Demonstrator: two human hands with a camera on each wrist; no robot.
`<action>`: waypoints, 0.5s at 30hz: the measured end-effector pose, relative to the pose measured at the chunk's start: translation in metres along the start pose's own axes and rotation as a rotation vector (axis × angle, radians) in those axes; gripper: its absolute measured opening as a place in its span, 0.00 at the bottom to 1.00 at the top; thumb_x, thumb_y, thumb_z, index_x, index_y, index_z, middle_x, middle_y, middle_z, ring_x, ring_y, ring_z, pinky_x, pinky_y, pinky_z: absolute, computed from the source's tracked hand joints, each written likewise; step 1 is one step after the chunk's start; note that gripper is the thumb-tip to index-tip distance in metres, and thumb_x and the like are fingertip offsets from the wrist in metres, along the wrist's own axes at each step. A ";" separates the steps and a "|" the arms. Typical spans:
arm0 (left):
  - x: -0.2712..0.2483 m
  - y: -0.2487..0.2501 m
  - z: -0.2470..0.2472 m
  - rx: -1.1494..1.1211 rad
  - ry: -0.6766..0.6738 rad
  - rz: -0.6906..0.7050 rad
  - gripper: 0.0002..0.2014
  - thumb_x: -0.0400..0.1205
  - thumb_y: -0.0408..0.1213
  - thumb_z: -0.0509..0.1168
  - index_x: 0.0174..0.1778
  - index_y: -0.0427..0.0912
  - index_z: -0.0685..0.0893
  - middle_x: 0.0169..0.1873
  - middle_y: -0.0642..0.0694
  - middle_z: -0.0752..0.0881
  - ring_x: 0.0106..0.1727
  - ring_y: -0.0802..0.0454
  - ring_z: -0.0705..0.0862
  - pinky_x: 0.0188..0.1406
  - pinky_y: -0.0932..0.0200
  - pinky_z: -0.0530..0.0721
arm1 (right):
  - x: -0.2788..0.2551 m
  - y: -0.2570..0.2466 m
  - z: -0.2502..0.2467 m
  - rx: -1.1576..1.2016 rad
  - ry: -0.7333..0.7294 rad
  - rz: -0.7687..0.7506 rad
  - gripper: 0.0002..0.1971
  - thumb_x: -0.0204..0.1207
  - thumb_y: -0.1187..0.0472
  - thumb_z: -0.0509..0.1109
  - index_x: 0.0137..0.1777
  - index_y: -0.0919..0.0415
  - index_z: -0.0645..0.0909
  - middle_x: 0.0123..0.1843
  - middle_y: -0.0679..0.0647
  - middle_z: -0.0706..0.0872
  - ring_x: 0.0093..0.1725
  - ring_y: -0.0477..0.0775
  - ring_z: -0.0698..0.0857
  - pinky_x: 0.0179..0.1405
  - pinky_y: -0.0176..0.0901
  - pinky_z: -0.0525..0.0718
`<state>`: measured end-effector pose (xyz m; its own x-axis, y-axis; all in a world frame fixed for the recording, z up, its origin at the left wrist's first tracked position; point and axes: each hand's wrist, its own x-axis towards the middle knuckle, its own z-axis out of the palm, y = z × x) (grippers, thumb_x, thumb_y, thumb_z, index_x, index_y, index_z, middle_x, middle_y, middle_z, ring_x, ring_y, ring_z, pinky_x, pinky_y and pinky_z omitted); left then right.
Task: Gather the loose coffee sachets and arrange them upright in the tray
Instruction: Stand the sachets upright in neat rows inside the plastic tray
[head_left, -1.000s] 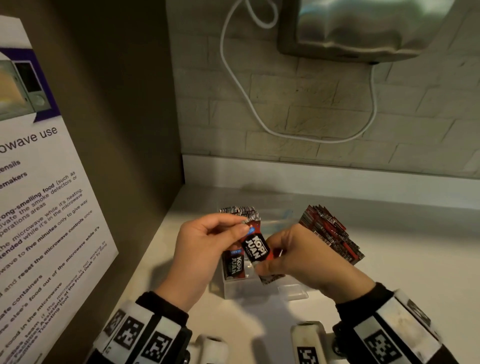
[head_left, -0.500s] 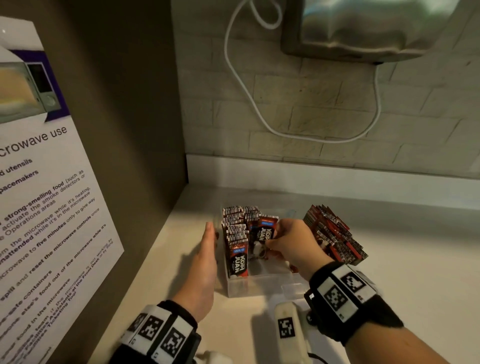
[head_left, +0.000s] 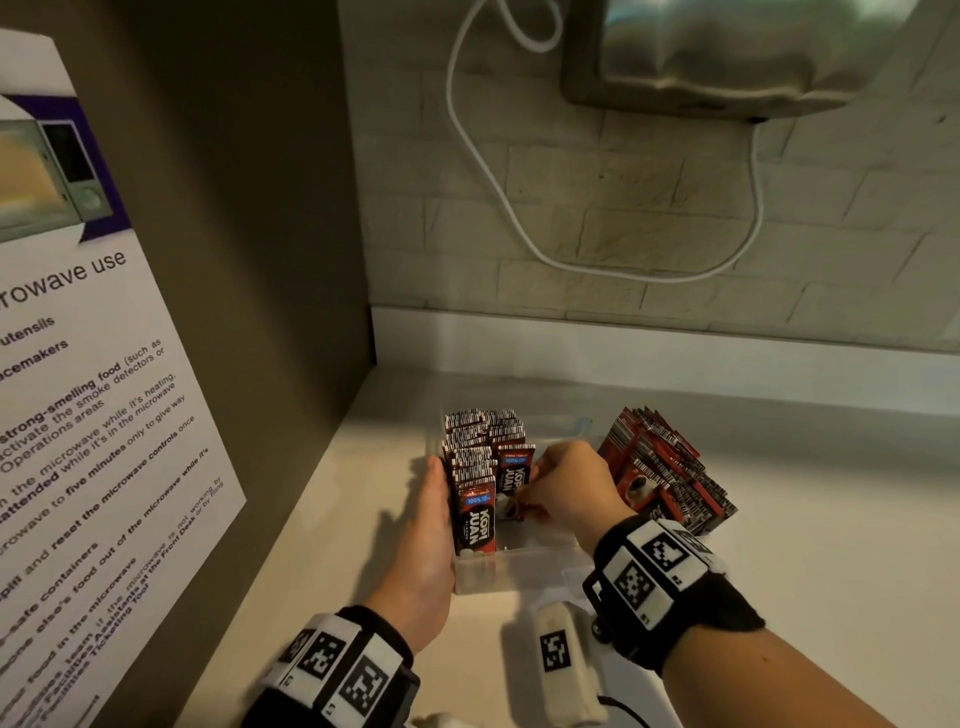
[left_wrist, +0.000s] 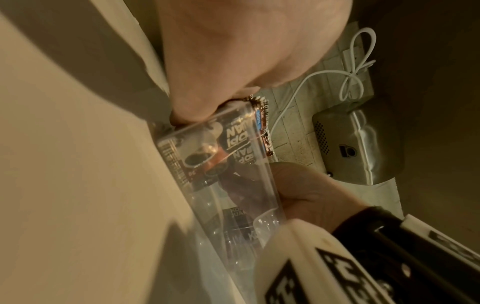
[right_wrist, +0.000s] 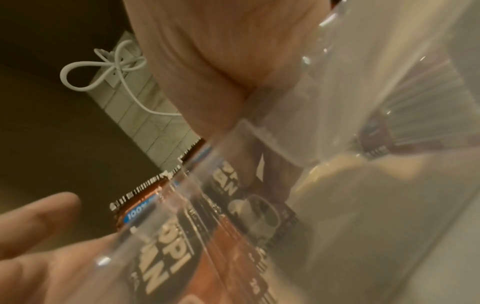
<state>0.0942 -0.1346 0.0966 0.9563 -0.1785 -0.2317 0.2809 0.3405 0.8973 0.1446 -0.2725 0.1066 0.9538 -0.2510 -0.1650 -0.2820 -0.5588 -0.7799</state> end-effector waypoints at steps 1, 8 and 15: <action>0.000 0.000 0.000 0.007 -0.001 -0.004 0.23 0.87 0.59 0.42 0.49 0.60 0.82 0.40 0.61 0.92 0.43 0.64 0.89 0.44 0.57 0.80 | 0.000 0.000 0.001 0.000 0.002 -0.004 0.13 0.67 0.73 0.77 0.30 0.61 0.76 0.36 0.63 0.89 0.38 0.61 0.90 0.43 0.58 0.90; -0.002 0.001 -0.001 0.009 0.008 -0.019 0.22 0.87 0.58 0.43 0.46 0.59 0.83 0.38 0.60 0.92 0.43 0.64 0.89 0.45 0.55 0.80 | -0.002 -0.002 0.001 -0.004 -0.013 -0.007 0.12 0.68 0.68 0.79 0.32 0.61 0.77 0.39 0.62 0.89 0.40 0.61 0.91 0.44 0.57 0.90; 0.000 0.001 -0.002 0.013 0.020 -0.038 0.21 0.86 0.59 0.45 0.48 0.59 0.82 0.37 0.61 0.92 0.49 0.60 0.87 0.49 0.54 0.81 | -0.005 -0.003 0.000 0.054 -0.043 0.018 0.10 0.70 0.68 0.78 0.35 0.63 0.78 0.39 0.64 0.89 0.36 0.60 0.90 0.39 0.54 0.91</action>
<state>0.0945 -0.1322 0.0967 0.9465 -0.1723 -0.2730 0.3160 0.3219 0.8925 0.1406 -0.2697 0.1100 0.9524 -0.2259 -0.2047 -0.2947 -0.5105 -0.8078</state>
